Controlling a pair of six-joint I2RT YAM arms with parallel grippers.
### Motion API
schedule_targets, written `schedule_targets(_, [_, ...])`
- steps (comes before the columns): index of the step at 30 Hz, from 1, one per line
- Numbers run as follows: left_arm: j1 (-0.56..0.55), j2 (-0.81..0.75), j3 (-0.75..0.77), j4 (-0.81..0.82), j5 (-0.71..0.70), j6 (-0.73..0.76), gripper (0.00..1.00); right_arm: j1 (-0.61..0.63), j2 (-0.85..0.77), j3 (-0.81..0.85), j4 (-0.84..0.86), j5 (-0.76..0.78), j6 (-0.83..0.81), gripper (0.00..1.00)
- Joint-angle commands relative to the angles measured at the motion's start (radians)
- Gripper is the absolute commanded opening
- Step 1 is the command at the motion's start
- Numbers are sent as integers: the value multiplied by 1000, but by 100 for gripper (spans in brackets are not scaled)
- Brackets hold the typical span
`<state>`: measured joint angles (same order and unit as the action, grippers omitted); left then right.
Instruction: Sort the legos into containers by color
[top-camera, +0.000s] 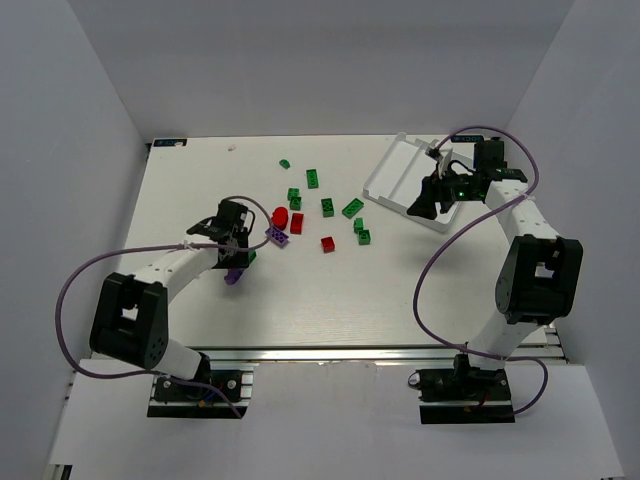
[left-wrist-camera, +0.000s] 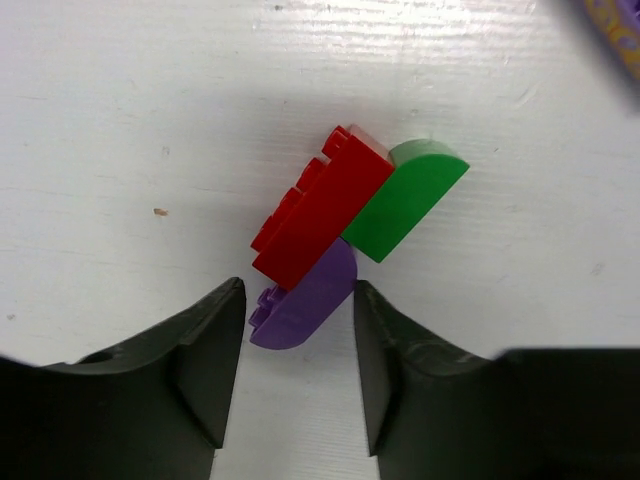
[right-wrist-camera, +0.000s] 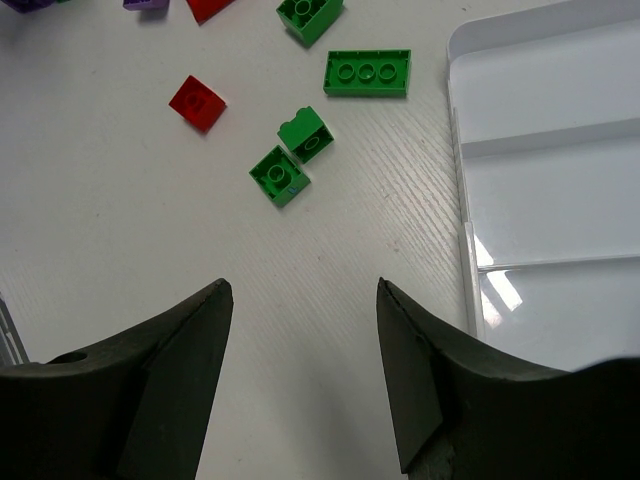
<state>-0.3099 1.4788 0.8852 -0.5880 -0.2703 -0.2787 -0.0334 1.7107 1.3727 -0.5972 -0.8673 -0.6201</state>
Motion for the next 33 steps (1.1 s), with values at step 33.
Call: schedule_targets(33, [-1,-51,-126,96,-18,-148,59,-13,-5,29,-9,-39,6,65])
